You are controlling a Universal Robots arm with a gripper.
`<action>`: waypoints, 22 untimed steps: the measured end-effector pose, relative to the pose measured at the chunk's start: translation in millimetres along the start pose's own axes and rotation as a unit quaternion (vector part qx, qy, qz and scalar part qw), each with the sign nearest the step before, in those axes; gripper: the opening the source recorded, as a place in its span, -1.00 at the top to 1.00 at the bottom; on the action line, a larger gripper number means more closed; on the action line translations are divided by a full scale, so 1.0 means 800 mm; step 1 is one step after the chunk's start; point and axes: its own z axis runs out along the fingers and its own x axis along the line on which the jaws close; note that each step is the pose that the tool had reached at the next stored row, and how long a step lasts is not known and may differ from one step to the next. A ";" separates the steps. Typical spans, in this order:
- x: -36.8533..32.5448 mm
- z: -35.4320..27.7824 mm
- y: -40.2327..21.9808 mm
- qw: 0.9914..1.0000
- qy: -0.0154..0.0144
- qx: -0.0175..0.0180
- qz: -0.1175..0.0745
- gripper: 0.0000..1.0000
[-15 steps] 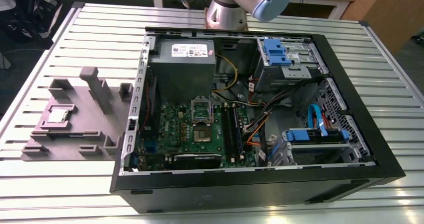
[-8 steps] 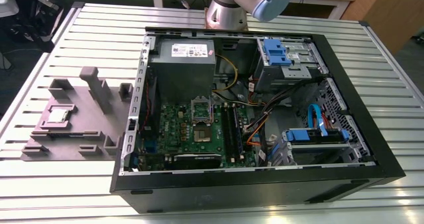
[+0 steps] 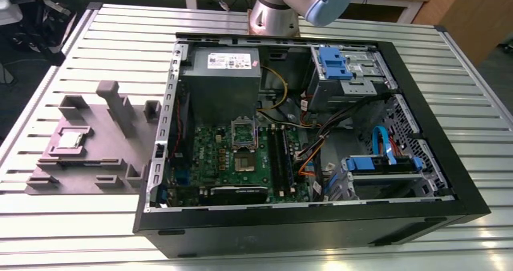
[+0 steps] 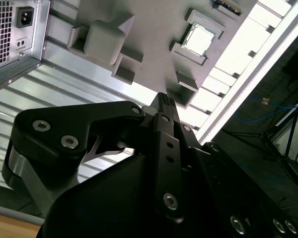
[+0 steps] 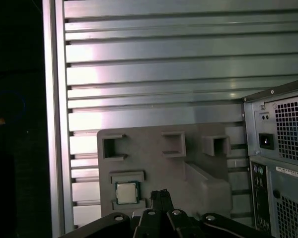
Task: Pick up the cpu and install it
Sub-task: 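Pick up the cpu and move it towards the insertion slot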
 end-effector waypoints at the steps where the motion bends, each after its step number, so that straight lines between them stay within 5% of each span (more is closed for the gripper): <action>1: 0.0004 0.0013 -0.0001 1.000 0.000 0.000 0.000 0.80; 15: 0.0099 0.0313 -0.0020 1.000 0.000 0.000 0.000 0.80; 22: 0.0212 0.0437 -0.0063 1.000 0.001 0.000 0.000 0.80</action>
